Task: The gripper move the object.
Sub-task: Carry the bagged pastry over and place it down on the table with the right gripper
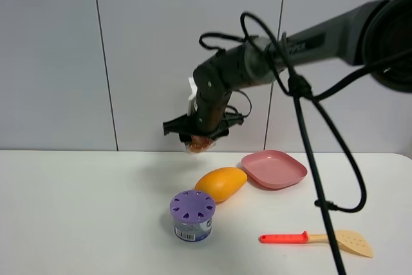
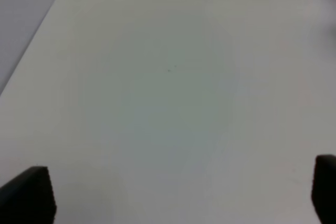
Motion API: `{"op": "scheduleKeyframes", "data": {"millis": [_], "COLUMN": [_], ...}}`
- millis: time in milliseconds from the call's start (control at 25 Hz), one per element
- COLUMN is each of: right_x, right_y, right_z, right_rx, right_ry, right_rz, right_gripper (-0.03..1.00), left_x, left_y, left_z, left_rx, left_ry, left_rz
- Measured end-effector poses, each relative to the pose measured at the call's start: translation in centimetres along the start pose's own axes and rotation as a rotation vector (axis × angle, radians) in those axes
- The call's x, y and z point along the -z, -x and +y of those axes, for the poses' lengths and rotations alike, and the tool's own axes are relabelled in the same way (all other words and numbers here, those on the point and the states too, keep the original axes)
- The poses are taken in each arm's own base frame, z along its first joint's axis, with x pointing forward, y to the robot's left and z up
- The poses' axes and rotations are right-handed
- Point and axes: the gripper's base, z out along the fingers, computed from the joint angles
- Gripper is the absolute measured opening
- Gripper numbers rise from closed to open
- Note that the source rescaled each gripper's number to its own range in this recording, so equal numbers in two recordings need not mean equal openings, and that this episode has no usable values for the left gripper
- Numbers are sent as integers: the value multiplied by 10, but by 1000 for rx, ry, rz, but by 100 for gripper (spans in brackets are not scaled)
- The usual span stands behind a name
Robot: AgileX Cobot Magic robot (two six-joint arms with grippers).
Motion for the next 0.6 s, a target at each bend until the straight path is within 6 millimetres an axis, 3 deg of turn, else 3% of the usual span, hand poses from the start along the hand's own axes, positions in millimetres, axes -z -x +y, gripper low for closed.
{"op": "scheduleKeyframes", "data": {"millis": [240,440,600], "right_x": [100,190,253], "right_y": [42,66,72], "right_z": [6,-8,-24], "right_rx": [89,63,91], "right_ry": [44,73,61], "right_rz": [-38,-81,-102], "right_gripper": [0,0,0], "left_x": [0,0,0], "left_y": [0,0,0], "left_z": [0,0,0], "left_rx": [0,0,0], "left_ry": [0,0,0], "left_rz": [0,0,0]}}
